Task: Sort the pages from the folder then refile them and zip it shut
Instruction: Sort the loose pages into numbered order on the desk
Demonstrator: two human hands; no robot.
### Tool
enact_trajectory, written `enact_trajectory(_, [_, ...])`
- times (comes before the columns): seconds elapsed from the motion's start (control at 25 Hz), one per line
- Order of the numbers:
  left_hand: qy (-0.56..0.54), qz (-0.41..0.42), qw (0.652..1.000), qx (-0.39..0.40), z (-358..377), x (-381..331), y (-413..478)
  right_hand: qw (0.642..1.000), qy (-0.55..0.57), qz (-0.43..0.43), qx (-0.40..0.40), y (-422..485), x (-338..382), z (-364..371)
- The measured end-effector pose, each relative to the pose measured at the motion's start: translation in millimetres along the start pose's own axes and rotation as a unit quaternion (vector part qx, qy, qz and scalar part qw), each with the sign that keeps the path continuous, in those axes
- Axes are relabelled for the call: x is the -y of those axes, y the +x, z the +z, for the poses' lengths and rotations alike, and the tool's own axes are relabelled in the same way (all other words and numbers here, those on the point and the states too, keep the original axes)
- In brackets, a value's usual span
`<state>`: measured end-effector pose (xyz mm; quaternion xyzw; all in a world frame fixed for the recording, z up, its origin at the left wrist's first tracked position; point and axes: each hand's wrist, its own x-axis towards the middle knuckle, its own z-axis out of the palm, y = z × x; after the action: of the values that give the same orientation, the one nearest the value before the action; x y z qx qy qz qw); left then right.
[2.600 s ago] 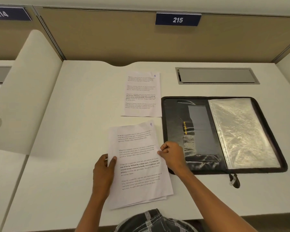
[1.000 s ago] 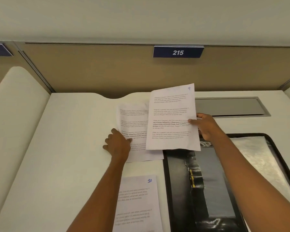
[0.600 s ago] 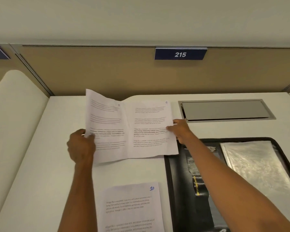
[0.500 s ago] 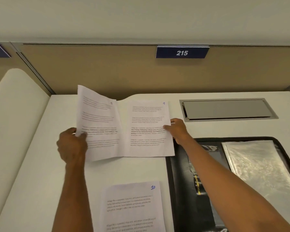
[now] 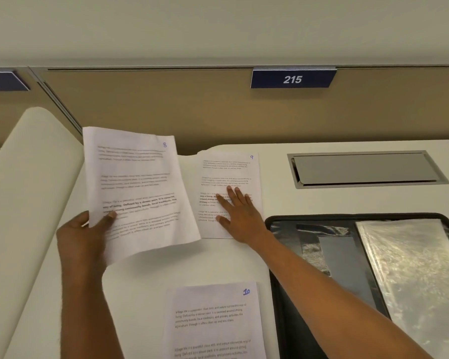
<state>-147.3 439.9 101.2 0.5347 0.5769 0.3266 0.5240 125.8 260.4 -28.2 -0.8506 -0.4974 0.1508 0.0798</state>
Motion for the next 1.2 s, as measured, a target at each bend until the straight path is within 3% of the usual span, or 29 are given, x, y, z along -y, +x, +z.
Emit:
enact_trajectory(0.24, [-0.047,-0.043,0.997,0.042,16.7,12.8,-11.6,0.997,0.070,-0.029,-0.031,9.7,16.4,-4.2])
enact_trajectory(0.28, [-0.056,-0.047,0.996,0.050,21.4,15.5,-12.3,0.987,0.138,-0.024,-0.074,8.4,16.2,-11.6])
enact_trajectory(0.36, [-0.066,-0.056,0.993,0.075,34.5,24.1,-11.3,0.934,0.319,0.035,-0.158,0.7,12.1,-32.7])
enact_trajectory(0.44, [-0.069,-0.073,0.989,0.108,55.5,35.2,-11.7,0.902,0.377,0.072,-0.195,-10.1,5.1,-46.0])
enact_trajectory(0.6, [-0.041,-0.101,0.980,0.168,104.3,56.3,-18.7,0.966,0.145,0.050,-0.207,-14.1,-1.2,-41.0])
enact_trajectory(0.72, [-0.035,-0.106,0.978,0.174,125.6,69.2,-20.5,0.990,0.057,0.043,-0.123,-8.9,1.7,-21.9])
enact_trajectory(0.84, [-0.032,-0.109,0.979,0.169,134.7,76.4,-15.8,0.995,0.022,0.050,-0.079,-9.4,0.3,-5.9])
enact_trajectory(1.08, [-0.014,-0.097,0.982,0.161,138.5,78.2,-9.4,0.996,0.016,0.053,-0.067,-5.8,-3.7,1.0])
enact_trajectory(1.2, [0.093,-0.038,0.986,0.134,137.1,73.3,-11.2,0.997,0.000,0.055,-0.060,-3.9,-8.0,1.2])
